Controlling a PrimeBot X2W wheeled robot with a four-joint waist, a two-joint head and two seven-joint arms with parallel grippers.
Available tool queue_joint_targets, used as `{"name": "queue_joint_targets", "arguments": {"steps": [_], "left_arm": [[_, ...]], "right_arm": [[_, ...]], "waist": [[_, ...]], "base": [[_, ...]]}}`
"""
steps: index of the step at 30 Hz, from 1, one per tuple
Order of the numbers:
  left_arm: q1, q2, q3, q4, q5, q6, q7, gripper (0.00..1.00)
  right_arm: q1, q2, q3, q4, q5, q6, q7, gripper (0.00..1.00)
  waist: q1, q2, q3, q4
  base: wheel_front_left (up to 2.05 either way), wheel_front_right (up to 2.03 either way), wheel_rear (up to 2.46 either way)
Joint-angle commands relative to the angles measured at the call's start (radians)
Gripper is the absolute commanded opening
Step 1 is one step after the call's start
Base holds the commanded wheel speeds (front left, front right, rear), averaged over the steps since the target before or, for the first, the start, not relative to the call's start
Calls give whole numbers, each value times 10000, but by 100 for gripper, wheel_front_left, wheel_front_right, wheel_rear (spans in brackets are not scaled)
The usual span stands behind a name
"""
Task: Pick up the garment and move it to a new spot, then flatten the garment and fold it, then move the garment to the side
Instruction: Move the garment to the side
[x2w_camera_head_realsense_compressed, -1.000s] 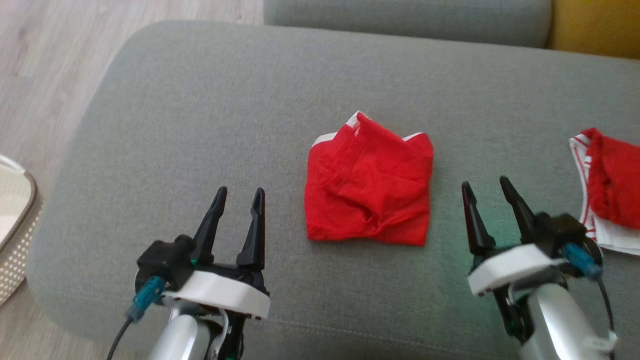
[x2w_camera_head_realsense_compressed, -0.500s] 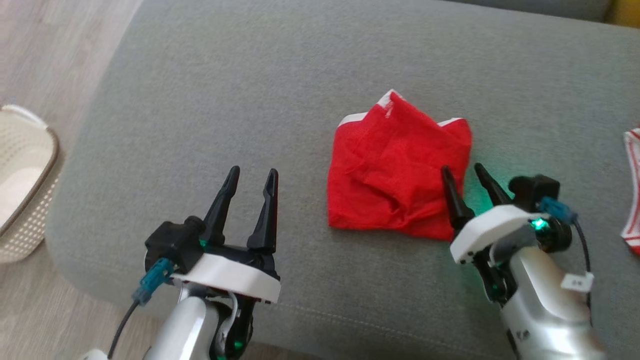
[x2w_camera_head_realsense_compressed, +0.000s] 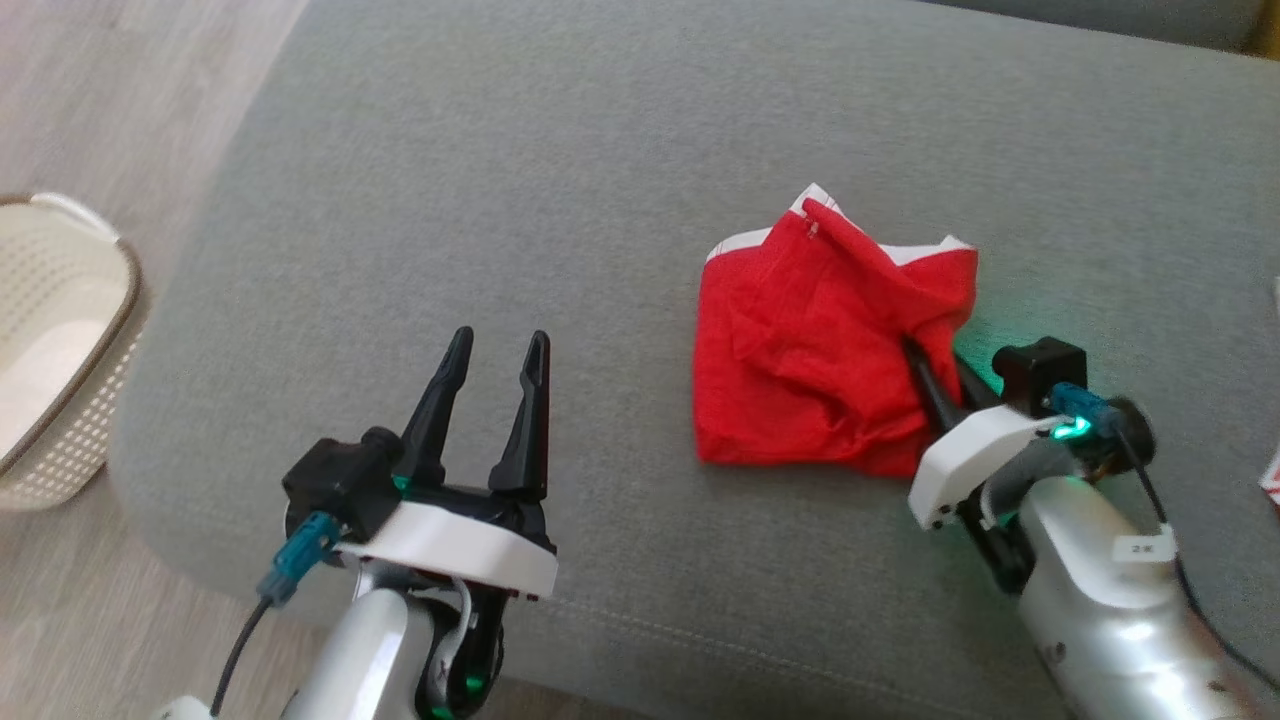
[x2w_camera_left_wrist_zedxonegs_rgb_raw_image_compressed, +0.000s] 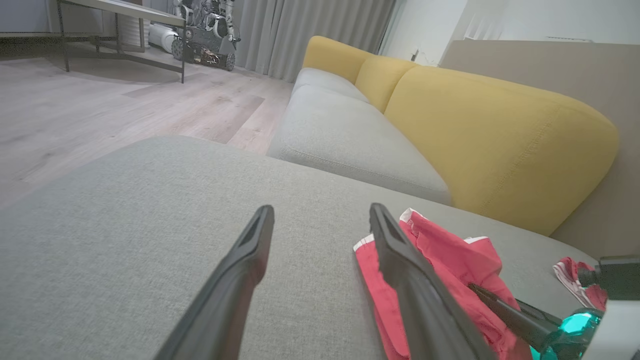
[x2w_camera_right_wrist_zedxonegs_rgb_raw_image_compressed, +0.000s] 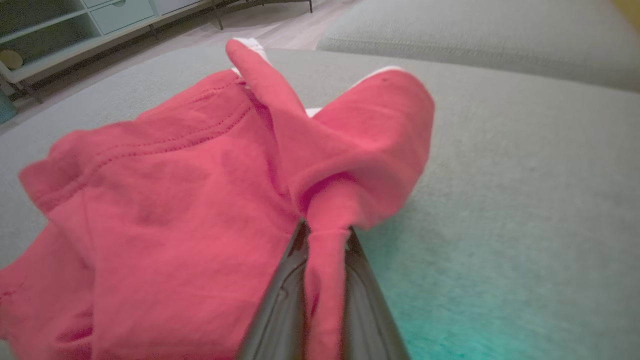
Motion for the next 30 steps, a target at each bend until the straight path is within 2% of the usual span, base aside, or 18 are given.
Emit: {"name": "queue_joint_targets", "arguments": {"steps": [1, 8, 12, 22, 26, 30], "left_arm": [[-333, 28, 386, -345, -62, 11, -78, 100], [-330, 28, 494, -452, -69, -54, -78, 100], [-407, 28, 508, -483, -38, -138, -78, 100], [-1028, 27, 388, -458, 183, -350, -78, 100], [-1147, 27, 386, -378, 267, -421, -78, 100], [-1236, 27, 323, -318, 346, -503, -78, 100]], "right_arm": [[-383, -153, 237, -209, -291, 65, -282, 0], [-535, -967, 712, -835, -1568, 65, -678, 0], [-549, -1544, 1096, -1432, -1694, 65, -672, 0], [-829, -3622, 2246, -3158, -578, 65, 445, 0], [-1055, -4431, 2199, -3548, -98, 65, 786, 0], [-1317, -5002, 1841, -3307, 289, 65, 1012, 0]], "waist": [[0, 0, -121, -196], [0, 0, -406, -1198], [0, 0, -469, -1963], [0, 0, -66, -3650], [0, 0, 154, -4101], [0, 0, 452, -4336]], "base": [[0, 0, 0], [0, 0, 0], [0, 0, 0], [0, 0, 0], [0, 0, 0], [0, 0, 0]]}}
